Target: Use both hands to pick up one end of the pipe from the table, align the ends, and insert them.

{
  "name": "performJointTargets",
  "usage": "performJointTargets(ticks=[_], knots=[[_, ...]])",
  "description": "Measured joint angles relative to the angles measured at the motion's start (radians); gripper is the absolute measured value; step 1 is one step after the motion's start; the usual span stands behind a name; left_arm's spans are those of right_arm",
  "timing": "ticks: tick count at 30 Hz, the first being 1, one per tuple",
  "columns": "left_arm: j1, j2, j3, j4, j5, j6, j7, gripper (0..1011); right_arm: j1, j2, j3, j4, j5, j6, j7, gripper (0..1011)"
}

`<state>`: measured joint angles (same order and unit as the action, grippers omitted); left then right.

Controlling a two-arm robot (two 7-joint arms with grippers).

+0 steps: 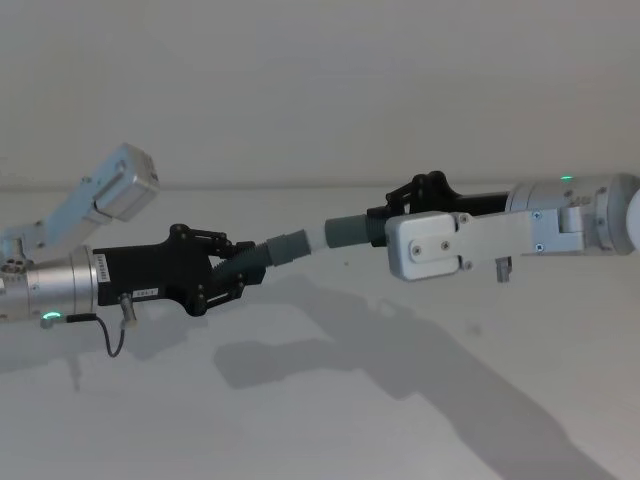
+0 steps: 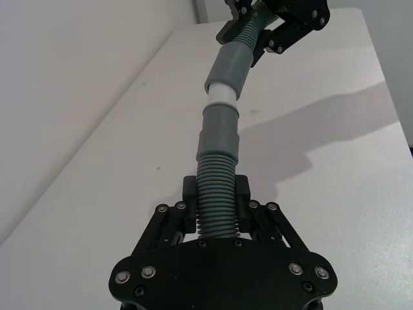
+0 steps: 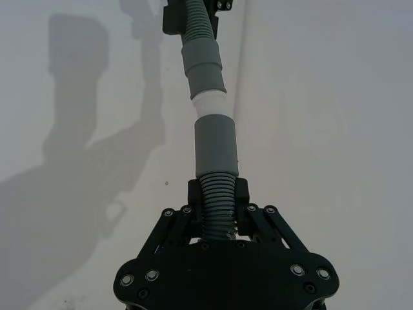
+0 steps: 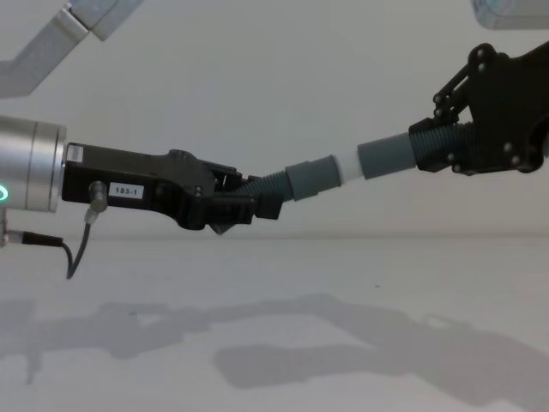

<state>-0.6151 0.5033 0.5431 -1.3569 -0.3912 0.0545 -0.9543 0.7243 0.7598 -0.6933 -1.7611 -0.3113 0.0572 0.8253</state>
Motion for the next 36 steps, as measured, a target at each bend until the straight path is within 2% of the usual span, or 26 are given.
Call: performJointTargets(ticks=[36], knots=[[0.000, 0.000, 0.000, 0.000, 0.000, 0.000, 0.000, 306, 0.004, -0.003, -0.002, 0.005, 0.007, -0.001, 0.000, 255]])
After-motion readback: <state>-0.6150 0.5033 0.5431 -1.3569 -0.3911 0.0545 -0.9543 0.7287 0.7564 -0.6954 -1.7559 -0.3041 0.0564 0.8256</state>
